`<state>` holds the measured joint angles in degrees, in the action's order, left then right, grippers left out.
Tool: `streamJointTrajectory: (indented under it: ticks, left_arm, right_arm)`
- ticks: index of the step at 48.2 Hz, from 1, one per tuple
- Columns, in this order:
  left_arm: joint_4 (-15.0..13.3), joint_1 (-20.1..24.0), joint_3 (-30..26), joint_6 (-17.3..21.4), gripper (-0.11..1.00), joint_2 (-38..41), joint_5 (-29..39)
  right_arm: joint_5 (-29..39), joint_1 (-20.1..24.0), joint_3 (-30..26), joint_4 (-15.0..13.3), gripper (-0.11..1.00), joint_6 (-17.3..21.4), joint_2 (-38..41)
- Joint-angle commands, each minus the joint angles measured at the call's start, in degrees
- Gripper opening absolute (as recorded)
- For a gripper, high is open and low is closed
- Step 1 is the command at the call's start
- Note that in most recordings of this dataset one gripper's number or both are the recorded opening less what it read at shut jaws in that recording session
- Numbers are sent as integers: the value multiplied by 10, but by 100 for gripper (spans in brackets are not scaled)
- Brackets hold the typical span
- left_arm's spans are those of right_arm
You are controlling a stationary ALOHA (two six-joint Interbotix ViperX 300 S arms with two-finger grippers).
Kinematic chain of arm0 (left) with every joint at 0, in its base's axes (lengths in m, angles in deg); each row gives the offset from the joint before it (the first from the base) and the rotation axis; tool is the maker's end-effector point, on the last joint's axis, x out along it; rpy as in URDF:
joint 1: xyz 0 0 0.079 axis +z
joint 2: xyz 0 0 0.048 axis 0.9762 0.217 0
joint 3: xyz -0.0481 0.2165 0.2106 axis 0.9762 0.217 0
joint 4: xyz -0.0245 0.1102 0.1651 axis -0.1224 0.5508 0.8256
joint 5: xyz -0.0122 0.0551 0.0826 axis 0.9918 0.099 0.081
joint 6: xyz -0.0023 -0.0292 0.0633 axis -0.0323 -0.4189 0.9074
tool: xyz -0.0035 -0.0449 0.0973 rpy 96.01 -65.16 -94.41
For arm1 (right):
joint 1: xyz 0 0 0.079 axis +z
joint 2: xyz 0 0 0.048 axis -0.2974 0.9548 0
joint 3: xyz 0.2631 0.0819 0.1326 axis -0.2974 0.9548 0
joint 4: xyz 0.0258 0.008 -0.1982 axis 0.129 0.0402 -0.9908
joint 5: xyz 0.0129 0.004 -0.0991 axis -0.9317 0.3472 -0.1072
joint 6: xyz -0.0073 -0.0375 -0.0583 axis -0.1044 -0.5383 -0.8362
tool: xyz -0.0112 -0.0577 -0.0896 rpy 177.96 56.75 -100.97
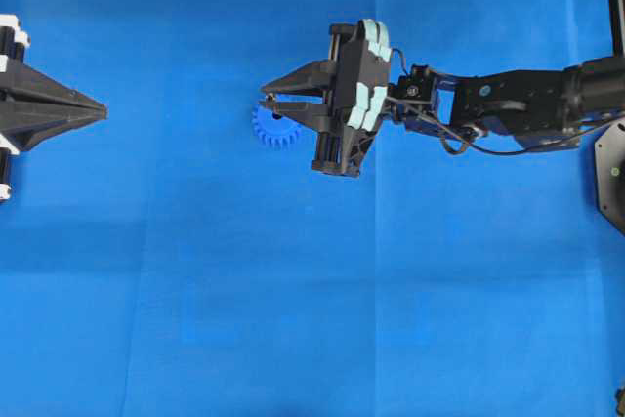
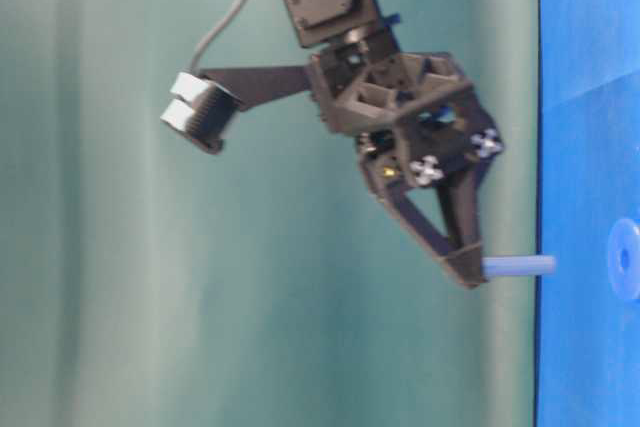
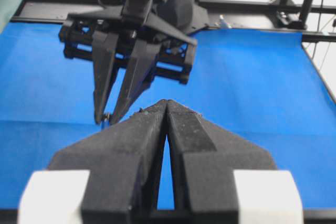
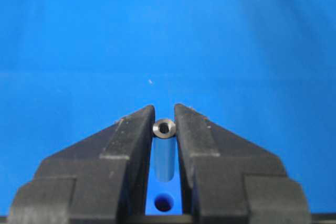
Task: Insert the shaft placed at a random location into the center hole of the small gear at another random location.
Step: 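Align the held shaft above the gear's center hole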
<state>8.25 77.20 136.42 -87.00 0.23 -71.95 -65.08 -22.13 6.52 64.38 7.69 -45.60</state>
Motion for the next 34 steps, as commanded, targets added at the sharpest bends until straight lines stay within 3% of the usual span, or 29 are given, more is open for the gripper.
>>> streamJointTrajectory:
  ticks: [1, 17, 34]
  left_arm:
    - [2, -1, -5, 0, 0, 2, -3]
    - [1, -1, -4, 0, 0, 2, -3]
    - [1, -1, -4, 0, 0, 2, -3]
  right_arm:
    - [-19, -1, -4, 6, 3, 1, 4]
    - [-31, -1, -4, 47, 3, 3, 54]
    - [-34, 1, -2, 48, 3, 3, 55]
